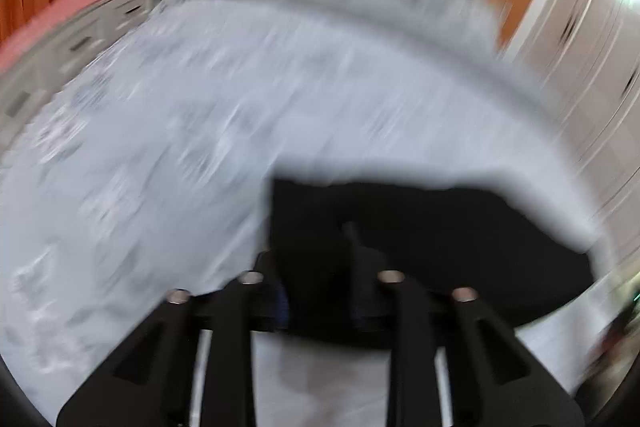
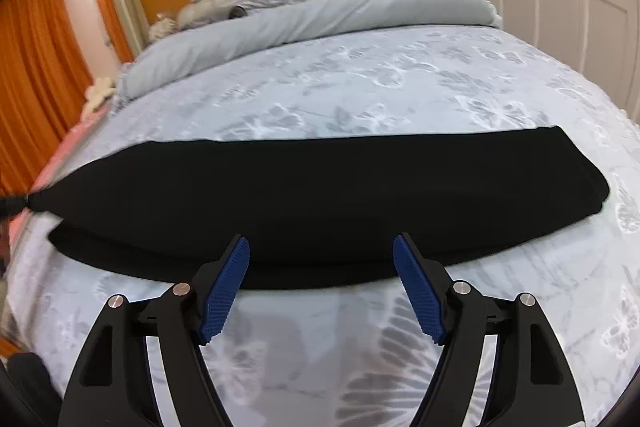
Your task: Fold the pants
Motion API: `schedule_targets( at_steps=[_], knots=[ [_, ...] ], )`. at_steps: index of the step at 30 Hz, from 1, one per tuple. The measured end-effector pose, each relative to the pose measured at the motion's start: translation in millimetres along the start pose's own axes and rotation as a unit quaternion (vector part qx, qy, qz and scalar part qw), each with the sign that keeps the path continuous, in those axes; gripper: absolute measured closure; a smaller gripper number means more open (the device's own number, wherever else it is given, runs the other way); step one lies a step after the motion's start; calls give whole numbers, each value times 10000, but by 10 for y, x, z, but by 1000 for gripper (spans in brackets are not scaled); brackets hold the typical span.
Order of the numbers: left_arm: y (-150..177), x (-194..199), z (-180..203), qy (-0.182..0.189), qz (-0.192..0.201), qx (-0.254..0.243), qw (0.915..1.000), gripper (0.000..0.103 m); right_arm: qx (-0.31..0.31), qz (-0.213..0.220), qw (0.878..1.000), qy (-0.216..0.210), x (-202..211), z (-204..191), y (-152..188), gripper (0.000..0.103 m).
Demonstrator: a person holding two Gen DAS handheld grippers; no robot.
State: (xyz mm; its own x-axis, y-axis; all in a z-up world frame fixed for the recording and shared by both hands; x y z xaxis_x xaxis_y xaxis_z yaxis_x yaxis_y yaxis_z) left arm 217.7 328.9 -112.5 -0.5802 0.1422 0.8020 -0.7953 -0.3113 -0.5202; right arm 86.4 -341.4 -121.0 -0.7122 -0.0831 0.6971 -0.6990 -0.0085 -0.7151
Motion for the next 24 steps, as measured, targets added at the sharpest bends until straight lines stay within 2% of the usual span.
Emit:
schedule_targets(
  at_steps=[1, 2, 4, 5, 7, 10, 11, 13, 15, 17, 19, 24],
  knots=[
    [199, -101, -231, -561, -65, -125, 9983, 68, -72, -67, 9999, 20, -35, 31, 29, 30],
    [309, -130, -338, -720, -44, -141, 9973, 59, -183, -127, 9998, 16, -62, 55, 59, 30],
    [402, -26, -466, -430, 131, 257, 9987, 42, -409, -185, 9989, -96, -83, 95, 104, 30],
    [415, 77, -499, -278, 300, 494, 9979, 32, -410, -182, 9989, -112, -75, 74, 108, 30],
    [413, 229, -466, 120, 427, 931, 9947, 18, -257, -158, 9995, -49, -34, 34, 93, 30],
    [554, 290, -314, 661, 200, 1551, 9855, 15, -276, -124, 9995, -74, -12, 12, 90, 30],
    [577, 254, -254, 744, 78, 1789, 9810, 15, -378, -116, 9992, -108, -6, 38, 95, 30],
    [586, 269, -73, 885, 77, 2054, 9746, 15, -562, -124, 9983, 39, 46, 207, 122, 31],
    [628, 352, 160, 919, 127, 1958, 9762, 15, -842, -13, 9959, 320, 193, 552, 153, 30],
    [681, 412, 459, 685, 154, 1717, 9826, 15, -1118, 65, 9918, 619, 338, 927, 173, 30],
    [711, 496, 843, 629, 232, 1332, 9888, 12, -1351, 97, 9862, 952, 461, 1376, 168, 30],
    [914, 546, 1778, 269, 369, 415, 9981, 8, -1488, -85, 9808, 1261, 343, 2103, 50, 30]
  ],
)
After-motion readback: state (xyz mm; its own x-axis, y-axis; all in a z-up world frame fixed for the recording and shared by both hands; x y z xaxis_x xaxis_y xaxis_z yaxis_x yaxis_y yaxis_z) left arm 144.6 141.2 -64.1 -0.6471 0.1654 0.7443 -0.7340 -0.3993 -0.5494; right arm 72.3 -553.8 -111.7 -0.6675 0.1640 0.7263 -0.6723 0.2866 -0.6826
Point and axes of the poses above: each gripper's, at about its wrist camera, not at the fingertips, and x roughly against the way its jaws point, z to its right, y to its underside, the point moved 9 cm from there along -x, roughly the way its jaws point, and after that the axes turned 13 degrees about x, right-handed, at the moved point
